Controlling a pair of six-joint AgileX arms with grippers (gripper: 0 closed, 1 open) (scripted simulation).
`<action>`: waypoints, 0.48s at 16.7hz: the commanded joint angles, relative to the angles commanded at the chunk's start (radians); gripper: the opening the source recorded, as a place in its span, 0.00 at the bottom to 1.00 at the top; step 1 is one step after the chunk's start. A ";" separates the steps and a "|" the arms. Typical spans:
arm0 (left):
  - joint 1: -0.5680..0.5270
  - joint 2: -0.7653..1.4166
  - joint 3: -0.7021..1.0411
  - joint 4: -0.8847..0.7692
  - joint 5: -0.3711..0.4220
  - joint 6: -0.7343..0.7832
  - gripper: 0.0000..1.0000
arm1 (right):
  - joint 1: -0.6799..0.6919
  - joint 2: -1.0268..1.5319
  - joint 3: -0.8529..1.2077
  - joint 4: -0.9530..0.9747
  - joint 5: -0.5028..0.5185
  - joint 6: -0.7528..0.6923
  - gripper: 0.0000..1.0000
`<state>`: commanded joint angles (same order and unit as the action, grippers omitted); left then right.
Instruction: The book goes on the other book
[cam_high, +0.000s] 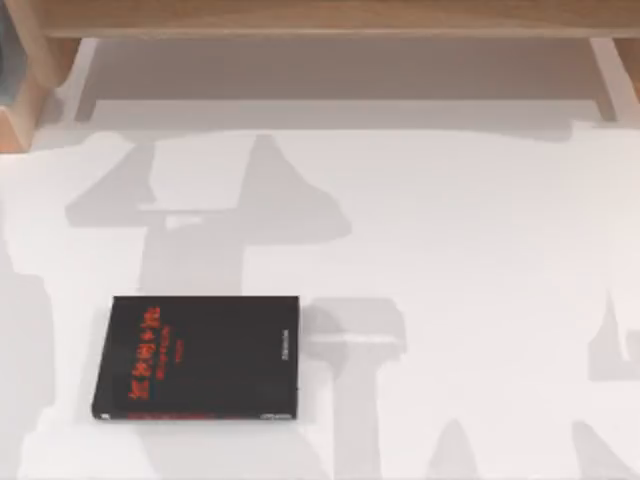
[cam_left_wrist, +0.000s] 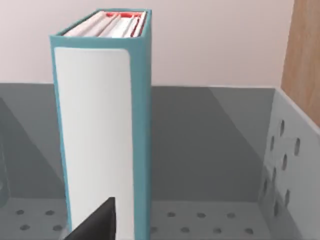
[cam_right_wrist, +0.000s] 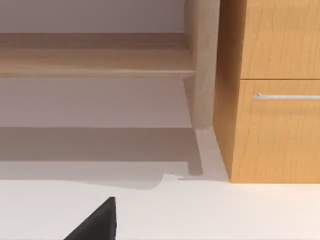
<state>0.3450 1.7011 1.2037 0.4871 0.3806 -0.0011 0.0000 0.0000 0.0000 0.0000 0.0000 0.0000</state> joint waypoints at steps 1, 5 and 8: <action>0.015 0.076 0.052 0.021 0.016 0.000 1.00 | 0.000 0.000 0.000 0.000 0.000 0.000 1.00; 0.058 0.284 0.200 0.081 0.062 -0.001 1.00 | 0.000 0.000 0.000 0.000 0.000 0.000 1.00; 0.068 0.329 0.233 0.094 0.073 -0.001 1.00 | 0.000 0.000 0.000 0.000 0.000 0.000 1.00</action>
<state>0.4133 2.0302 1.4370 0.5814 0.4533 -0.0020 0.0000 0.0000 0.0000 0.0000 0.0000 0.0000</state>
